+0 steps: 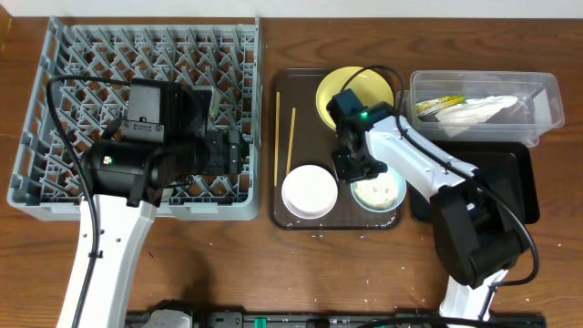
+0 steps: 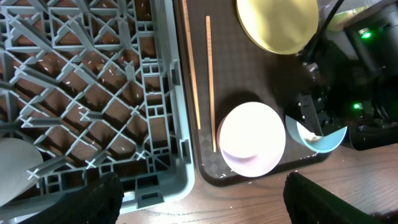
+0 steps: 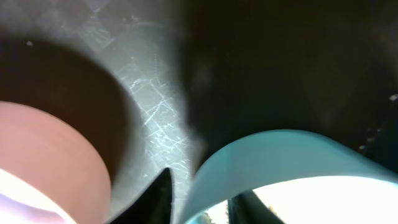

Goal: Sort waste into correct bins and load items into the dishwasher
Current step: 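Grasp the light-blue rice bowl with the right gripper and lift it, then tip the blue bowl over the black tray to dump the rice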

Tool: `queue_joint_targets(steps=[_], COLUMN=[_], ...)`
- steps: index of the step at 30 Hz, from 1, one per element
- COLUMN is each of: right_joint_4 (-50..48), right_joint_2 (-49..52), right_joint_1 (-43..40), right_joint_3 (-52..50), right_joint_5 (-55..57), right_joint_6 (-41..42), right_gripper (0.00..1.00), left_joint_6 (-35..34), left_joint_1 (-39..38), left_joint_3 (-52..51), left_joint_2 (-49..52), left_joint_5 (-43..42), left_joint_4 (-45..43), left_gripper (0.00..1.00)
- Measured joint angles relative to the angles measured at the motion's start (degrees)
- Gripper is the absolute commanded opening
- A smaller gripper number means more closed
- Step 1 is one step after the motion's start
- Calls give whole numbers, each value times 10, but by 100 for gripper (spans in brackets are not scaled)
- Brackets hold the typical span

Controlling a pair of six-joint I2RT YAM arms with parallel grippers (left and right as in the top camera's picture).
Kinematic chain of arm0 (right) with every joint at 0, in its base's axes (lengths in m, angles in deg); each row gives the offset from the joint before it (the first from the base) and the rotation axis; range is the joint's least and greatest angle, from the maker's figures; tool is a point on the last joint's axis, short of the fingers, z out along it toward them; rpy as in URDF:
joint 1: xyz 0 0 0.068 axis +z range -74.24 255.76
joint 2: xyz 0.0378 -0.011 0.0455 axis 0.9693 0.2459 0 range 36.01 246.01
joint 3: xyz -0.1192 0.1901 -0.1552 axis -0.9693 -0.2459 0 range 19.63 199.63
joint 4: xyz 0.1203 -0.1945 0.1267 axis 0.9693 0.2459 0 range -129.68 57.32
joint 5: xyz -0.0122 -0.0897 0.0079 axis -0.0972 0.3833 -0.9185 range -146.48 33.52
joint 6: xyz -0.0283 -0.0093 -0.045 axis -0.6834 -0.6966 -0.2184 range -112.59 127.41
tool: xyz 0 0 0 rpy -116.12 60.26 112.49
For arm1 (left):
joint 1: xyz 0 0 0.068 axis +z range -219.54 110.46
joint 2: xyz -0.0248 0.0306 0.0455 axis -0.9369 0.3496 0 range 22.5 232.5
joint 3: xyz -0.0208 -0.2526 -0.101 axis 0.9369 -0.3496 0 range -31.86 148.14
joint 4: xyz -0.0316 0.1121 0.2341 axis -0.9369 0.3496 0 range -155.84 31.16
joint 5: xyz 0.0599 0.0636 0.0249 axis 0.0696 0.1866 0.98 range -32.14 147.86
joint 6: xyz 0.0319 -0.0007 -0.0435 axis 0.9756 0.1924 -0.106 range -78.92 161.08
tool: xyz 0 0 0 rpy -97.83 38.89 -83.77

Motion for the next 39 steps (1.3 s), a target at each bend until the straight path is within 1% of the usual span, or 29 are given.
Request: queue_joint_targets(steps=[4,6,14,21,26,33,39], right_joint_4=[0,1,2,3,-1,6,35], right_joint_2=[1,1,-4,-36,-91,-188,-202], right_joint_1=[2,2,-4,-24,-52,-127,-224], right_joint_3=[0,0,0,0,-3,-3,-7], right_joint_5=[-2,0,-3,-28,-101,-209,-290], right_joint_6=[1,1,5,6,5,0,-34], right_gripper=[4,1,1,1,1,1,1], left_joint_6=[0,0,0,0,0,0,0], left_joint_1=[0,0,0,0,0,0,0], left_joint_3=[0,0,0,0,0,0,0], left_joint_2=[0,0,0,0,0,0,0], left_joint_5=[0,0,0,0,0,0,0], left_joint_4=[0,-2,-4,-6,-6,-7,-7], left_gripper=[84,84,85,85,85,85,85])
